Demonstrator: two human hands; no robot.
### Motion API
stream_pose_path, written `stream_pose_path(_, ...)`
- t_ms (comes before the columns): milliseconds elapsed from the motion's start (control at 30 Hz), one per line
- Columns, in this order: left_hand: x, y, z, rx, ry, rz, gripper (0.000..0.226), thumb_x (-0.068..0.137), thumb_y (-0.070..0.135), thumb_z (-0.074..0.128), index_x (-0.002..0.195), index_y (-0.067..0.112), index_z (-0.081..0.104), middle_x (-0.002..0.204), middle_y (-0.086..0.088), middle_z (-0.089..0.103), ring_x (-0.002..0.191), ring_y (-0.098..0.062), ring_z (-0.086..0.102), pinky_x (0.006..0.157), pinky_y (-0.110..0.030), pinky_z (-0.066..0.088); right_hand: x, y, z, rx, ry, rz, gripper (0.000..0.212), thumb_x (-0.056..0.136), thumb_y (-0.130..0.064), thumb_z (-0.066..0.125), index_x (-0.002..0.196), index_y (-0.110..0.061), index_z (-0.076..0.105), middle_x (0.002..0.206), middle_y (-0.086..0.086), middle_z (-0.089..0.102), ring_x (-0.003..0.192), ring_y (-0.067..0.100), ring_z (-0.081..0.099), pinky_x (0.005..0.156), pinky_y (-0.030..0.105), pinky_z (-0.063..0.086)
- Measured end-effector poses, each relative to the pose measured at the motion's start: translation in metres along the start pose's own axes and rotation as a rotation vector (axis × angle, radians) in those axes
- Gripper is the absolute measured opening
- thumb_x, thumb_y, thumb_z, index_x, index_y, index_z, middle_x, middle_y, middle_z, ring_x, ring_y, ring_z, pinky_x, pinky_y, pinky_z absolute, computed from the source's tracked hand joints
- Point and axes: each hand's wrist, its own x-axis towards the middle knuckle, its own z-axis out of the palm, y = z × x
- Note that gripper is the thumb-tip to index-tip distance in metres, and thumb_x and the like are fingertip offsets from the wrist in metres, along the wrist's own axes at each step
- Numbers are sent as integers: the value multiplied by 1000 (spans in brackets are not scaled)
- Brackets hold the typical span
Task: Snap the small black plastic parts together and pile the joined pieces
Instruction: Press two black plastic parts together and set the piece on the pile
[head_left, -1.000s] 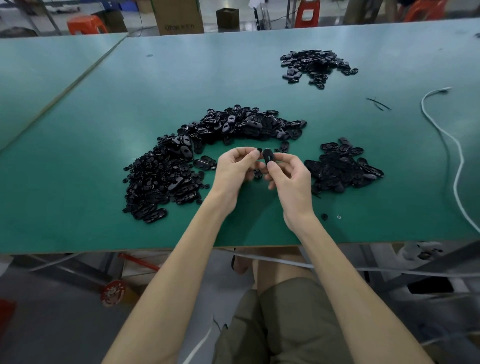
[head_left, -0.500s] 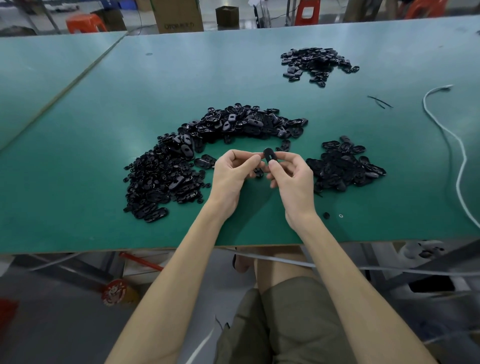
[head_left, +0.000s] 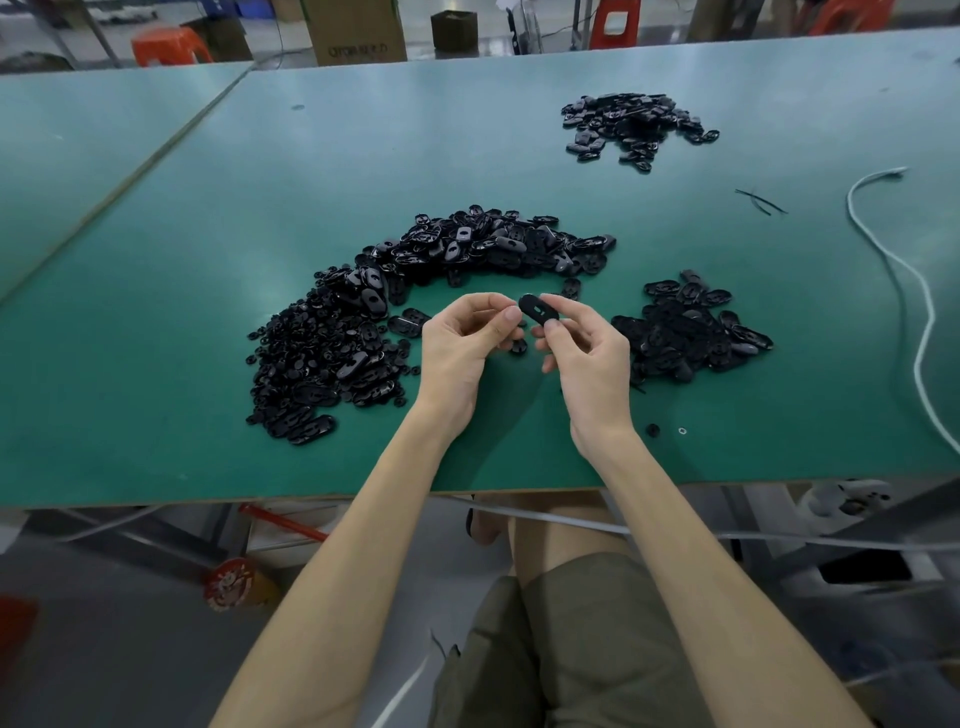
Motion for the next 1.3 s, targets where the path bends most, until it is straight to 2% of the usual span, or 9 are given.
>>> stream_pose_path(133, 1, -2, -1, 5, 0, -5, 8, 89, 1, 75, 89, 9, 75, 80, -1, 72, 70, -18, 64, 77, -31, 53, 1, 2, 0, -17, 32, 0, 28, 101, -7, 61, 118, -25, 73, 88, -1, 76, 75, 8, 66, 66, 25, 53)
stream_pose_path(300, 1, -3, -1, 51, -11, 29, 5, 89, 5, 76, 91, 9, 76, 77, 0, 70, 65, -13, 57, 72, -25, 50, 0, 3, 1, -32, 35, -15, 21, 99, -6, 63, 109, -22, 72, 89, -2, 76, 77, 7, 70, 61, 21, 52)
stream_pose_path(467, 0, -3, 0, 77, -18, 41, 5, 92, 2, 73, 96, 5, 72, 80, -9, 71, 68, -20, 61, 76, -33, 55, 0, 3, 2, -64, 25, -16, 18, 97, -9, 67, 99, -26, 73, 86, -5, 77, 81, 13, 73, 61, 21, 52)
stream_pose_path(533, 0, -4, 1, 89, -21, 42, 8, 92, -1, 72, 96, 6, 71, 85, -12, 71, 70, -21, 63, 76, -32, 57, 0, 3, 1, -64, 28, -14, 18, 97, -9, 67, 98, -27, 73, 87, -4, 77, 82, 15, 73, 61, 22, 52)
stream_pose_path(733, 1, -5, 1, 102, -16, 44, 13, 91, -1, 73, 101, 5, 66, 85, -9, 72, 68, -20, 65, 78, -34, 59, 2, 5, 1, -75, 23, -13, 14, 97, -12, 67, 105, -19, 76, 84, -5, 77, 77, 9, 71, 61, 22, 52)
stream_pose_path(967, 1, -5, 2, 145, -2, 59, 8, 91, 1, 75, 96, 4, 70, 80, -7, 72, 69, -18, 64, 72, -26, 56, 2, 5, 0, -77, 22, -16, 9, 96, -14, 71, 103, -18, 76, 75, -7, 74, 65, 4, 64, 60, 17, 50)
stream_pose_path(1133, 1, -7, 3, 216, 1, 63, 5, 91, 4, 75, 95, 5, 71, 80, -7, 74, 69, -16, 67, 69, -28, 57, 1, 2, 0, -61, -5, -18, 11, 96, -12, 72, 97, -22, 76, 78, -7, 76, 74, 8, 69, 61, 20, 52)
stream_pose_path(1300, 2, -7, 3, 241, 32, 60, 6, 92, 5, 75, 95, 6, 70, 79, -4, 74, 67, -15, 68, 66, -25, 57, 1, 3, -1, -72, -10, -14, 10, 96, -12, 72, 100, -20, 77, 81, -5, 77, 76, 10, 70, 62, 21, 52)
